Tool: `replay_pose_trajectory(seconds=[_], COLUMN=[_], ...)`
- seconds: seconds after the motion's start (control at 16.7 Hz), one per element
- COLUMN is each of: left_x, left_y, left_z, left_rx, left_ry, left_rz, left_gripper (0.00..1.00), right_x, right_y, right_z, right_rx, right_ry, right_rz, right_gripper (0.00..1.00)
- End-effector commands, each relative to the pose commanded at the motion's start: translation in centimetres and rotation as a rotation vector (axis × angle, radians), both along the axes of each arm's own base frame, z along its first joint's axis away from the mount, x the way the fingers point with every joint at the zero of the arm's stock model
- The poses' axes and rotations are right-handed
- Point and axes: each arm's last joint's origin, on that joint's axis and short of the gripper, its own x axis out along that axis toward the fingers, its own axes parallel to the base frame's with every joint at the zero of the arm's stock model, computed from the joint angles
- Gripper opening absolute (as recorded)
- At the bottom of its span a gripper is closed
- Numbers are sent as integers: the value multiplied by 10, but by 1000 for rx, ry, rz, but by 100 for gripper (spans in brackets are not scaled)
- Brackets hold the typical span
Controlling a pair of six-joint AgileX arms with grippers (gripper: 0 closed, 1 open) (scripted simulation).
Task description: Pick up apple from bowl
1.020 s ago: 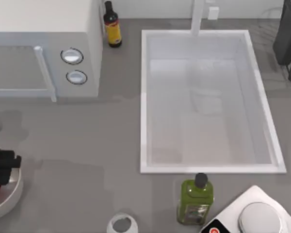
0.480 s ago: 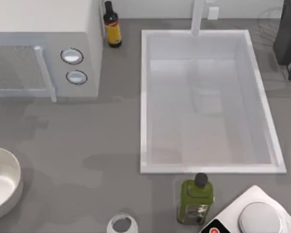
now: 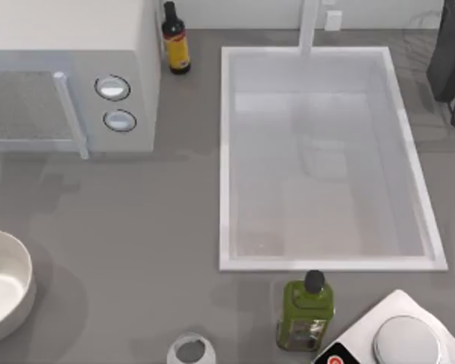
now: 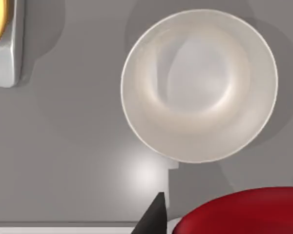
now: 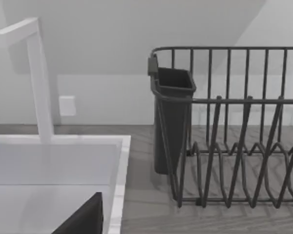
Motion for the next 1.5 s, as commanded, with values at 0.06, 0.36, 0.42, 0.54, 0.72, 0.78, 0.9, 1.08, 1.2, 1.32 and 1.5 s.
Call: replay_pose_trajectory(seconds=[0.06,0.36,0.42,0.54,0.72,0.78,0.9,1.08,1.2,1.32,1.5], left_x=[0,8,13,25,35,34,29,19,17,17,17], left_y=[0,-7,-15,-40,-98,-119,-156,-190,-197,-197,-196], left_z=[0,-7,-11,-25,-51,-60,-79,-99,-103,-103,-106], left_rx=[0,-3,-6,-11,-14,-12,-7,-1,0,0,-1], left_ry=[0,14,22,41,70,80,94,103,104,104,103], left_rz=[0,3,3,3,3,3,4,5,5,5,6], left_gripper=[0,0,0,0,0,0,0,0,0,0,0], right_x=[0,0,0,0,0,0,0,0,0,0,0], right_y=[0,0,0,0,0,0,0,0,0,0,0], right_z=[0,0,0,0,0,0,0,0,0,0,0], right_rx=[0,0,0,0,0,0,0,0,0,0,0], right_ry=[0,0,0,0,0,0,0,0,0,0,0], right_rz=[0,0,0,0,0,0,0,0,0,0,0], right_gripper=[100,100,100,100,100,100,100,100,100,100,100])
